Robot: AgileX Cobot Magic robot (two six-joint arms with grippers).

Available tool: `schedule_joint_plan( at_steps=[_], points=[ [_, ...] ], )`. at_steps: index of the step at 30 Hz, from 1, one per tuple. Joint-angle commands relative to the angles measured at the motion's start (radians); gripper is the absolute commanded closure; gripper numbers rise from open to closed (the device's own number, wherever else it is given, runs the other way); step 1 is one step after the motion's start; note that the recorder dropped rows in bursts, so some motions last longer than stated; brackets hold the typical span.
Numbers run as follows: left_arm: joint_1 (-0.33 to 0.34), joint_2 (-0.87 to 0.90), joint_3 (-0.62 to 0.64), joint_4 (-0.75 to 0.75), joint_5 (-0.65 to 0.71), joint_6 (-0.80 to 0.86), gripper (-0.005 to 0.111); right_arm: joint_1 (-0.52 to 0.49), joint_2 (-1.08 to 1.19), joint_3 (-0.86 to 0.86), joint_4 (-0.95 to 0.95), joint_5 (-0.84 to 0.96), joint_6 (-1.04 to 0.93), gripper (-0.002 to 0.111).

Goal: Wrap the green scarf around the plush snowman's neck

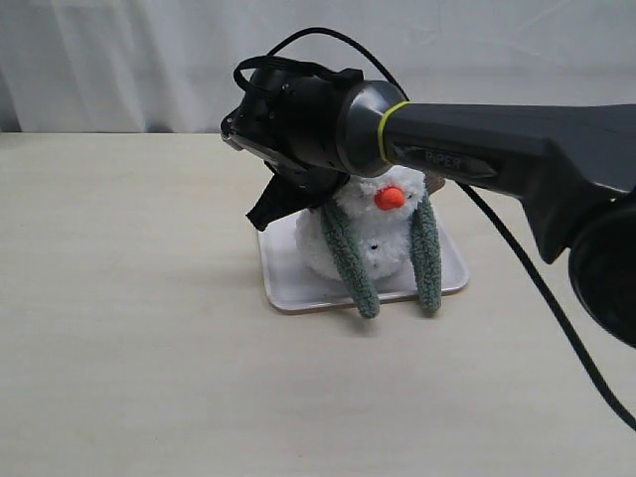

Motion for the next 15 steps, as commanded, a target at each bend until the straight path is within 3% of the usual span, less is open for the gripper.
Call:
schedule_joint_plan(
  at_steps=[1,8,15],
  points=[
    [-0.003,-0.002,0.003,-0.002,-0.013,-0.002,0.107,-0.004,0.002,-0.002,0.0,0.005,0.004,0.104],
    [-0.003,-0.002,0.003,-0.002,-0.013,-0.002,0.107,0.0,-0.055,-0.002,0.007,0.008,0.004,0.104],
    [-0.003,-0.002,0.003,-0.002,-0.013,-0.002,0.107,0.0,-0.176,-0.002,0.136,0.02,-0.091,0.104]
  ],
)
